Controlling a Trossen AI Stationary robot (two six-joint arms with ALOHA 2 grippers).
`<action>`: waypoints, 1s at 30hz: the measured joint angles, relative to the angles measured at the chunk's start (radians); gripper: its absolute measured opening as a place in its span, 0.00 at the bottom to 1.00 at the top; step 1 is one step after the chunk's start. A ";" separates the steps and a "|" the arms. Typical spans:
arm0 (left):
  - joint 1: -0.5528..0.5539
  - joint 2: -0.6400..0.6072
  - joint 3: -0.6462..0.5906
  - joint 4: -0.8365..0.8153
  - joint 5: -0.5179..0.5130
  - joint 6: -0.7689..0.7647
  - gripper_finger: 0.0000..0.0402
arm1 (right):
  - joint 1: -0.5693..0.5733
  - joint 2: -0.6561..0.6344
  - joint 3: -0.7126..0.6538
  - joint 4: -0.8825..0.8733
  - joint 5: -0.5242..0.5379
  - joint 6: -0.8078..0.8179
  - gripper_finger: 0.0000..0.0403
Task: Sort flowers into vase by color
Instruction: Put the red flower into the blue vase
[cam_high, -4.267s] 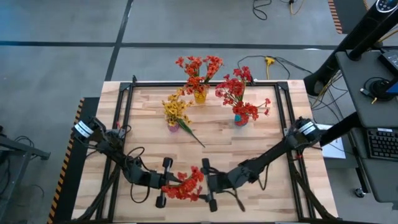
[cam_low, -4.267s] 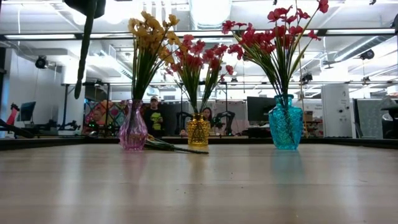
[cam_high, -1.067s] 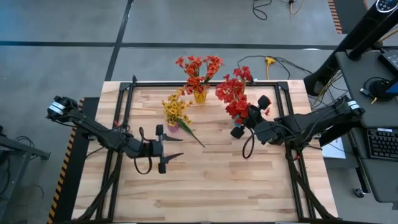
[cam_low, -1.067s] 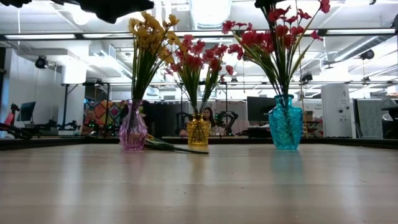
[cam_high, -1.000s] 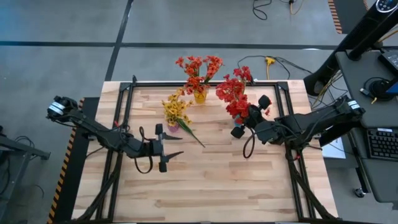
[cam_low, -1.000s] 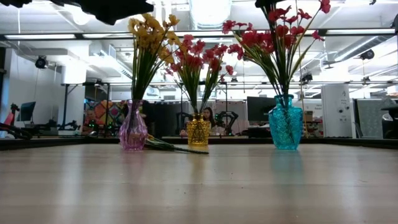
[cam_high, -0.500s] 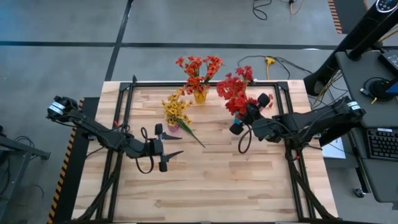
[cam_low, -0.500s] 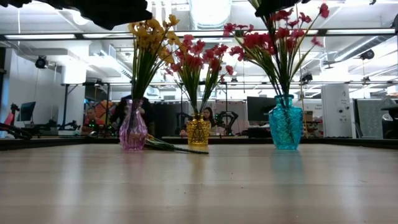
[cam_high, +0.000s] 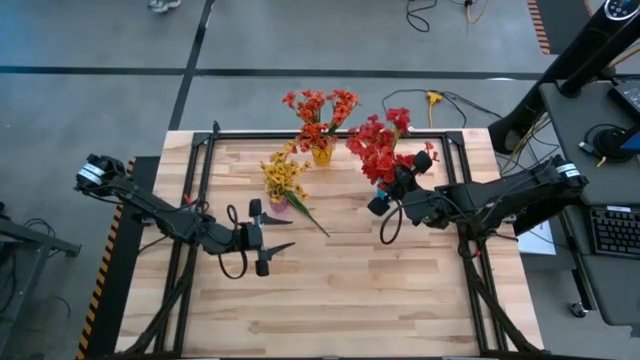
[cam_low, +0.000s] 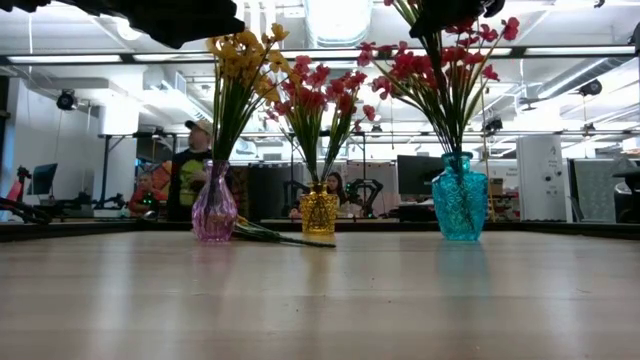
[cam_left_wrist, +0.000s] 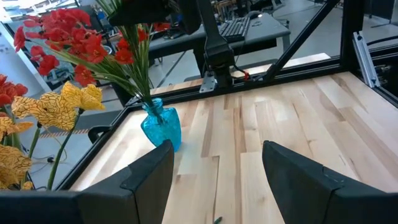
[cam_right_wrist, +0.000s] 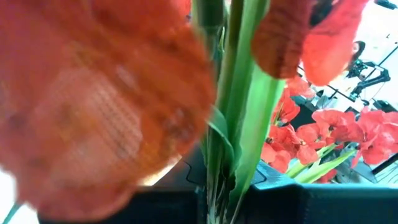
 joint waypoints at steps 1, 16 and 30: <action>0.000 0.000 0.000 0.000 0.000 0.000 0.57 | 0.000 0.000 -0.001 0.000 0.000 0.006 0.04; 0.000 0.000 0.000 -0.004 0.000 0.000 0.57 | 0.000 0.000 -0.062 0.002 0.000 0.087 0.04; 0.000 0.001 0.000 -0.015 0.000 -0.002 0.57 | 0.000 0.043 -0.065 0.003 -0.003 0.105 0.04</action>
